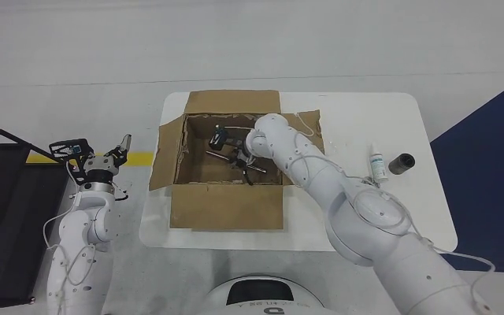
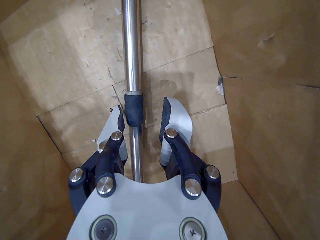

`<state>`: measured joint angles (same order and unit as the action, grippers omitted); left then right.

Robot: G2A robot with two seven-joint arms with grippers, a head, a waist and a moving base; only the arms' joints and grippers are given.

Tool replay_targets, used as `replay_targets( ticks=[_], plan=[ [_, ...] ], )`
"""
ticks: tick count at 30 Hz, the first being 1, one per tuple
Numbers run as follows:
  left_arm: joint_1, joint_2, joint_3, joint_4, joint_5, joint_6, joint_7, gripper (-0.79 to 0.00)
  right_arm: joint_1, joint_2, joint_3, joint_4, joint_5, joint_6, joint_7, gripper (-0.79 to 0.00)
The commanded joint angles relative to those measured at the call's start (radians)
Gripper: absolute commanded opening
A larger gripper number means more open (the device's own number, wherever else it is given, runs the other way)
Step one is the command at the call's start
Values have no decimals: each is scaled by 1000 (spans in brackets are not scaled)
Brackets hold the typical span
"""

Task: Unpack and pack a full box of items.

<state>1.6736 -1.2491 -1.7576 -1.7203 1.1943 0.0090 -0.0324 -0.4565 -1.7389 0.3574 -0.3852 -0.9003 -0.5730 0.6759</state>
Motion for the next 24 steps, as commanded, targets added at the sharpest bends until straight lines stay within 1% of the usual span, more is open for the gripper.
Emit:
replay_targets(
  ticks=[1,6,7,8,10,14,17,24],
  plan=[
    [0,0,0,0,0,0,0,0,1,-7,-1,8,-5,-6,-5,-493],
    [0,0,0,0,0,0,0,0,5,-25,-5,35,-23,6,-16,-551],
    [0,0,0,0,0,0,0,0,6,-29,-5,43,-25,15,-11,-579],
    [0,0,0,0,0,0,0,0,7,-33,-5,49,-25,21,-7,-628],
    [0,0,0,0,0,0,0,0,9,-40,-4,60,-25,24,-2,-785],
    [0,0,0,0,0,0,0,0,17,-52,-1,84,-28,27,6,-785],
    [0,0,0,0,0,0,0,0,29,-56,2,88,-28,0,5,-785],
    [0,0,0,0,0,0,0,0,60,-41,12,65,-60,-66,-65,-785]
  ],
)
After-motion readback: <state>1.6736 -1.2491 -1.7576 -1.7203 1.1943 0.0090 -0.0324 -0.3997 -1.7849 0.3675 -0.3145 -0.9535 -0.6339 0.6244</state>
